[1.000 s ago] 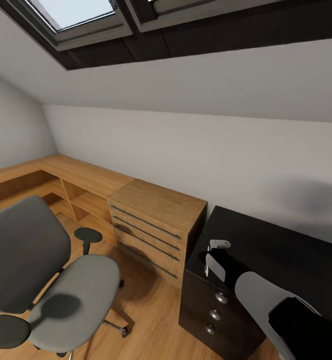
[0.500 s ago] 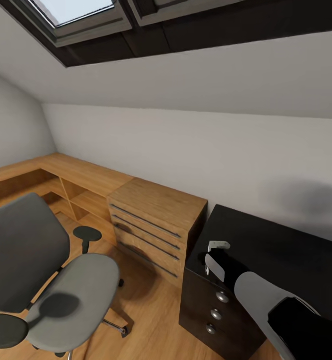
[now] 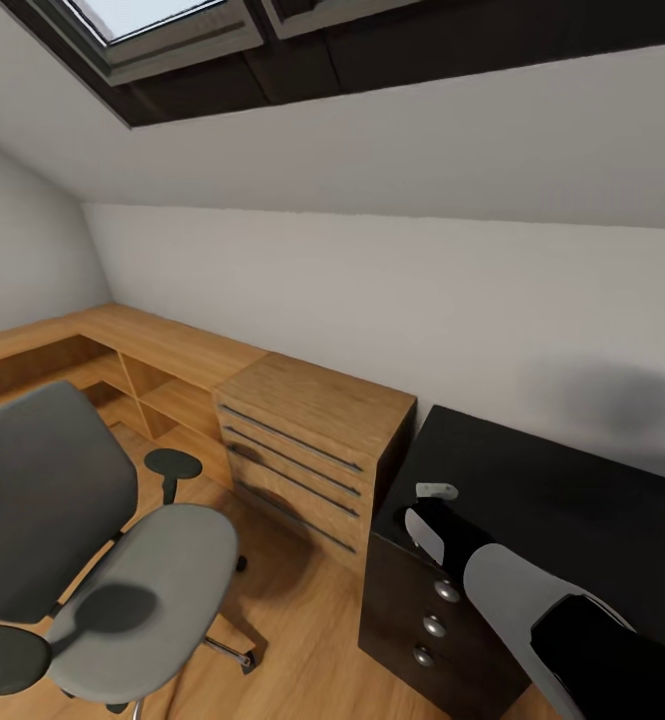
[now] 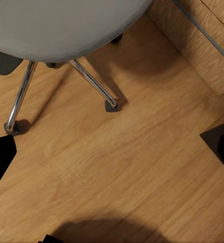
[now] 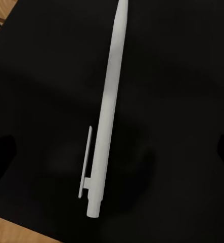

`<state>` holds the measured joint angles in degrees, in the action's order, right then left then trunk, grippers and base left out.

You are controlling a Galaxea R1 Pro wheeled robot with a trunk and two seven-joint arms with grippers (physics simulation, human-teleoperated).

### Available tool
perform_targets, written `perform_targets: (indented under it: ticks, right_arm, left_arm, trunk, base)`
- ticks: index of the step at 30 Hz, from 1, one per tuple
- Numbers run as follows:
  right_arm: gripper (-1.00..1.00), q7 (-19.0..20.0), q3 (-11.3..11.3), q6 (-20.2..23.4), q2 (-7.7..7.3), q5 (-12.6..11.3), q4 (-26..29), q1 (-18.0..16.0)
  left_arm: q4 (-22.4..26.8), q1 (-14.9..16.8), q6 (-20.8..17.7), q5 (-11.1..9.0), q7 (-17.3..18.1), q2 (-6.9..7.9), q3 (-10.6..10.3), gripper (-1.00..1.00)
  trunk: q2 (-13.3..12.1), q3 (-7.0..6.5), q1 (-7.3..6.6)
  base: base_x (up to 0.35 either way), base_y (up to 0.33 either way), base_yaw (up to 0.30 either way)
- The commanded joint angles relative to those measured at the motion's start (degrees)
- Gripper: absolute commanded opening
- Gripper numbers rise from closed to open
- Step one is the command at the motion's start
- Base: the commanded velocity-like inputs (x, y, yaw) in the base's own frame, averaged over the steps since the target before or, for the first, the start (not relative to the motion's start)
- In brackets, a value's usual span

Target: In the bedroom, organize the workspace by keeping the computer under the desk, ensuring the monitor is on the desk, placing the keyboard on the desk next to the monitor, placing the mouse on the desk next to the keyboard, moving the folder from the swivel chair onto the desk next to the mouse, stacking the notebook on top of the folder with the pen on top of the notebook, and positioning the swivel chair next to the desk.

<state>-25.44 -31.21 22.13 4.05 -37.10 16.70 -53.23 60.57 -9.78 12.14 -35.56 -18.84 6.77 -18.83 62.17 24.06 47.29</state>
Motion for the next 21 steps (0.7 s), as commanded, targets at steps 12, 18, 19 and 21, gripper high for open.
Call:
perform_targets:
  ticks: [12, 18, 19, 21]
  right_arm:
    - [1.0, -0.5, -0.5, 0.3, -0.01, -0.4, 0.2, -0.1]
    - [1.0, -0.5, -0.5, 0.3, -0.01, -0.3, 0.2, 0.0]
    - [1.0, -0.5, -0.5, 0.3, -0.01, -0.3, 0.2, 0.0]
    - [1.0, -0.5, -0.5, 0.3, -0.01, -0.3, 0.2, 0.0]
  left_arm:
    - [0.1, 0.0, 0.3, -0.6, -0.3, 0.08, -0.3, 1.0]
    - [0.0, 0.0, 0.3, -0.7, -0.4, 0.1, -0.1, 1.0]
    - [0.0, 0.0, 0.3, -0.7, -0.4, 0.1, -0.1, 1.0]
    - [0.0, 0.0, 0.3, -0.7, -0.4, 0.07, -0.1, 1.0]
  trunk:
    - [3.7, 1.67, 1.99]
    - [3.7, 1.67, 1.99]
    - [4.1, 1.85, 2.21]
    - [4.9, 2.21, 2.65]
  base:
    - [0.0, 0.0, 0.0]
    - [0.0, 0.0, 0.0]
    - [0.0, 0.0, 0.0]
    - [0.0, 0.0, 0.0]
